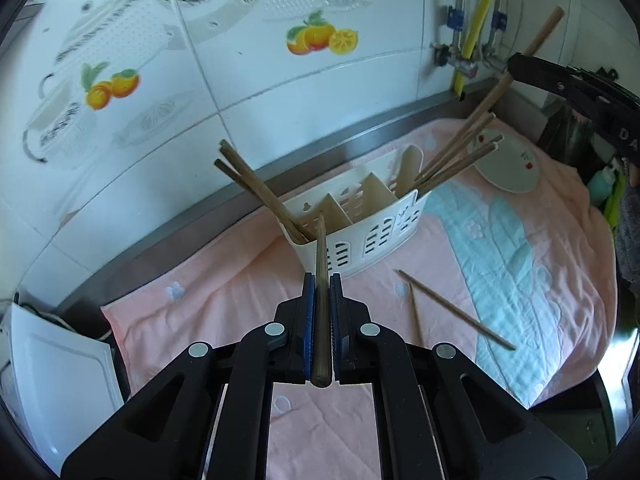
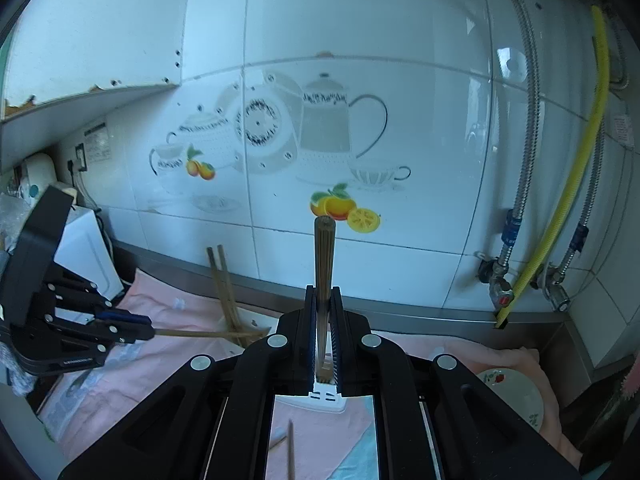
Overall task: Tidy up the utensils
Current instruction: 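Lower both chopsticks into the white holder and open both tools, then move the left tool back to the last chopsticks while the right tool returns too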
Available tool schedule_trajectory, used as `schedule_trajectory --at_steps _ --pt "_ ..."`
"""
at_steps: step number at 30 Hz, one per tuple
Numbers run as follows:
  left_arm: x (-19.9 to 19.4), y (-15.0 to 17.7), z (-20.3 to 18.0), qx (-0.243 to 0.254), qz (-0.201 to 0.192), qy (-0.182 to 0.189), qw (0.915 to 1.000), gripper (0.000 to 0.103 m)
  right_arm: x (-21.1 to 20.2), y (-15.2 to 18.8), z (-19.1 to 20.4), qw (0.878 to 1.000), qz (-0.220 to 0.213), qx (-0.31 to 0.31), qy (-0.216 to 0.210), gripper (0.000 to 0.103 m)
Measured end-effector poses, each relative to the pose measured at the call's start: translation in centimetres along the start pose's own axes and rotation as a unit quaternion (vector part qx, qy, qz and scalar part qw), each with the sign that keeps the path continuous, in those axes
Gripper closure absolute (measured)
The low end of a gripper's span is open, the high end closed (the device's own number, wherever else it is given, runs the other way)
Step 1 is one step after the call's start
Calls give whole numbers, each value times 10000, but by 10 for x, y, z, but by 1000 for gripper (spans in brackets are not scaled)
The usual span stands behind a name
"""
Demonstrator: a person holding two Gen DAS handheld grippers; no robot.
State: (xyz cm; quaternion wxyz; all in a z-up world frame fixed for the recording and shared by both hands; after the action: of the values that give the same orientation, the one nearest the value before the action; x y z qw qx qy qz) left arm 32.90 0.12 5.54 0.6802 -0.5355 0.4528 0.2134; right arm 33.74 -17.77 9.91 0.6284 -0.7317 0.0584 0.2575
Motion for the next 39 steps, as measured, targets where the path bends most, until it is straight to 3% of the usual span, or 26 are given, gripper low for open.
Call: schedule_trajectory --at_steps 4,14,22,24,26,28,33,39 --pt "10 -11 3 -10 97 -113 9999 97 22 5 0 9999 159 28 50 97" --pt "29 -15 17 -370 92 73 9992 96 50 23 -3 9993 352 64 90 96" --pt "15 -10 26 -599 -230 253 9976 94 56 30 -6 9988 458 129 119 95" --pt "7 -6 25 -635 -383 310 9968 79 51 30 -7 9990 395 151 125 82" --pt "0 0 24 -611 -553 267 9962 72 45 28 -8 9993 321 149 149 77" --pt "-6 5 24 -614 -682 197 9956 72 36 27 -9 9995 244 149 154 76" --pt "-26 28 25 -746 -1171 104 9903 70 4 33 -6 9996 -61 3 259 57" --pt "-42 64 10 -732 -1682 15 9830 53 -34 55 -1 9993 -300 -83 218 40"
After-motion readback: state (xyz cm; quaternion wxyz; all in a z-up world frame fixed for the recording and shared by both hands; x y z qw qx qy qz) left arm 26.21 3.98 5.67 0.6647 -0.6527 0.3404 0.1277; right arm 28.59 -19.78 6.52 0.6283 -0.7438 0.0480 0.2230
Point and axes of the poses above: each gripper's, at about its wrist camera, not at the fingertips, and x roughly the way its jaws point, z to its left, y to its underside, the point moved 3 cm from there along x, roughly the way its jaws point, and after that the axes turned 7 degrees about y, right-handed, at the moved point
